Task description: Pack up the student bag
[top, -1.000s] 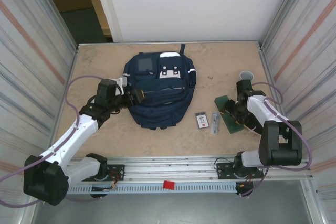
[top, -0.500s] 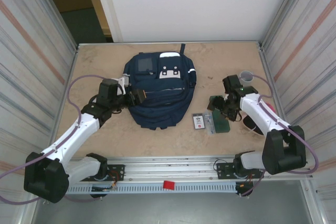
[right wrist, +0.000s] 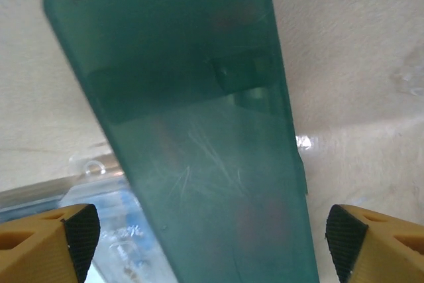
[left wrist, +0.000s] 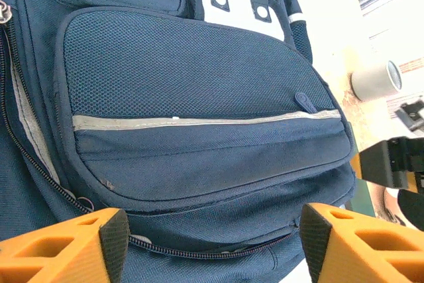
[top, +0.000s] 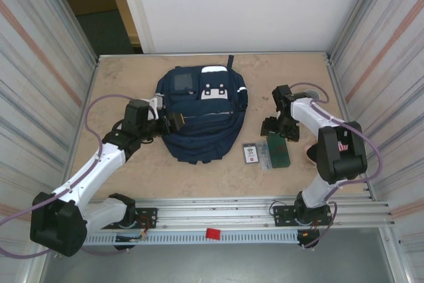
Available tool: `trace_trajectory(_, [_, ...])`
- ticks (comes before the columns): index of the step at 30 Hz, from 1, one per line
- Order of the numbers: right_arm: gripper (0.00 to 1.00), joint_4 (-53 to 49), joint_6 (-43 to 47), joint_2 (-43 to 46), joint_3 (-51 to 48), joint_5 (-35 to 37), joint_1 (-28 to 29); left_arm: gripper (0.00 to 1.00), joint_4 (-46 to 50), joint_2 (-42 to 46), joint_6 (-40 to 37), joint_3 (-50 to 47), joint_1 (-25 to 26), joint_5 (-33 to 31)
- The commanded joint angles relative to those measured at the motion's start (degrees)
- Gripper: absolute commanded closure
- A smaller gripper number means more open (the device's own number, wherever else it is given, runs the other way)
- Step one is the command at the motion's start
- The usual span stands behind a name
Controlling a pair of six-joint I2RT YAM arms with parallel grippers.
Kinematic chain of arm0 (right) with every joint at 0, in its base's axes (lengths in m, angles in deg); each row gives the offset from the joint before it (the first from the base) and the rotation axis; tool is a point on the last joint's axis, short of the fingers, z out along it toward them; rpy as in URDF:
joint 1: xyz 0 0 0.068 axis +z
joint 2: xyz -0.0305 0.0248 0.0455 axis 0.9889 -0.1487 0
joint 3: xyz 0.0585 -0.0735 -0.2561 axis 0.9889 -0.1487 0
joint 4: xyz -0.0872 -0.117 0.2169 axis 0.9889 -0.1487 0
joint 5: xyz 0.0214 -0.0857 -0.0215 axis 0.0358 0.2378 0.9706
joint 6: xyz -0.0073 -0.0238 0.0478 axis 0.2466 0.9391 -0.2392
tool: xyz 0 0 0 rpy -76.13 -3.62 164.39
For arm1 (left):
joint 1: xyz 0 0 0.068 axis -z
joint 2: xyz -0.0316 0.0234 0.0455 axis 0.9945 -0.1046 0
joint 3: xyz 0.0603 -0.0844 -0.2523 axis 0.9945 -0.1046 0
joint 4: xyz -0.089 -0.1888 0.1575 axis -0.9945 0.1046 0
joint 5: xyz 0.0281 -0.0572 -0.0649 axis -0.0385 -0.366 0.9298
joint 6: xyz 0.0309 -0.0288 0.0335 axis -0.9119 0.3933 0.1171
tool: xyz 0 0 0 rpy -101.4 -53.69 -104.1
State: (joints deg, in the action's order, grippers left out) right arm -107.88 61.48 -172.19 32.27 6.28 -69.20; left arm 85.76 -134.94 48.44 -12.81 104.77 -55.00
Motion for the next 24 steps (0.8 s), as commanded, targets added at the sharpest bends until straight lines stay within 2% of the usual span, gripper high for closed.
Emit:
trace_trajectory(1, [0.11,-0.1,2.2,-2.2,1.3,1.6,-0.7,0.29,0.5,1.2,-1.1,1.8,0.5,-0.7])
trace_trajectory(4, [0.12,0.1,1.3,-2.7,1.3,2.7,-2.0,0.29,0.7,1.2,-1.3,1.8,0.5,-0.8])
trace_trajectory(11, [0.12,1.8,1.0,-1.1,-0.2,0.1,-8.2,0.29,-0.1,-0.1,-0.8,2.0,0.6,-0.4])
trace_trajectory(17, [0.06,0.6,0.3,4.2,-2.9,-2.1,-8.4,0.29,-0.4,-1.1,-0.6,2.4,0.6,-0.1])
trace_trajectory(24, [0.07,2.6,-2.4,8.5,-10.1,-4.5,-8.0,0.29,-1.2,-2.3,-0.4,2.6,0.8,0.5])
